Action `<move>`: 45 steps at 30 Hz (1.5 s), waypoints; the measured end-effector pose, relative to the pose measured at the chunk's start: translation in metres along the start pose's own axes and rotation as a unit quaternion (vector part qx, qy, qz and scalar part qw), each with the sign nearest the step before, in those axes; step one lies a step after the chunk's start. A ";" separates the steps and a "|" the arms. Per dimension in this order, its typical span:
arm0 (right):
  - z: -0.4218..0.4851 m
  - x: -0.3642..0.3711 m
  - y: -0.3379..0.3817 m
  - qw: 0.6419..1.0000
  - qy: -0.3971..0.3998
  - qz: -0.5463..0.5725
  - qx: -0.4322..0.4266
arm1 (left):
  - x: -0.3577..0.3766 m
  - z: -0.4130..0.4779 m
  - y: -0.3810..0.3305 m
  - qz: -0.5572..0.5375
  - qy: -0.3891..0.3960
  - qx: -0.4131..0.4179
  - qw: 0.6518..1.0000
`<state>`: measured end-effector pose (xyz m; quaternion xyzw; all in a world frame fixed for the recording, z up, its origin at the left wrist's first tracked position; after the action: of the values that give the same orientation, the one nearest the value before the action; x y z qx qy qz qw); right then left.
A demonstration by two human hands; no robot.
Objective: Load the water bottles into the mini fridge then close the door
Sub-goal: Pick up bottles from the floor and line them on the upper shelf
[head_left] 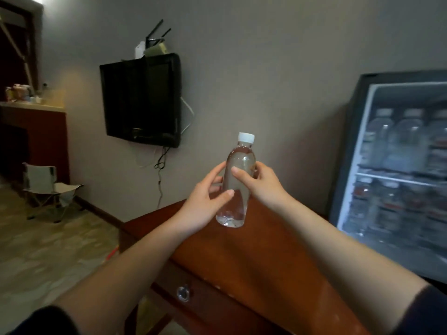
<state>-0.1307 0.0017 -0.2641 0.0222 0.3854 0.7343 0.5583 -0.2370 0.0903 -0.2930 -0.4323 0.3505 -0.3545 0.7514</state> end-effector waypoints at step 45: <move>-0.042 -0.495 -0.113 0.858 -0.310 -0.332 0.239 | 0.494 0.151 -0.138 0.108 0.122 0.238 0.958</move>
<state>0.1261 -0.4265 -0.1637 0.2521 0.3410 0.3459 0.8370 0.1059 -0.3134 -0.2205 -0.1542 0.3897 -0.3939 0.8180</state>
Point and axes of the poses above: each hand's wrist, its own z-axis towards the middle knuckle, its own x-axis out of the palm, y = z × x, the point moved 6 cm from there along z, towards the middle knuckle, and after that the axes turned 14 degrees about -x, right-handed, at the moved point
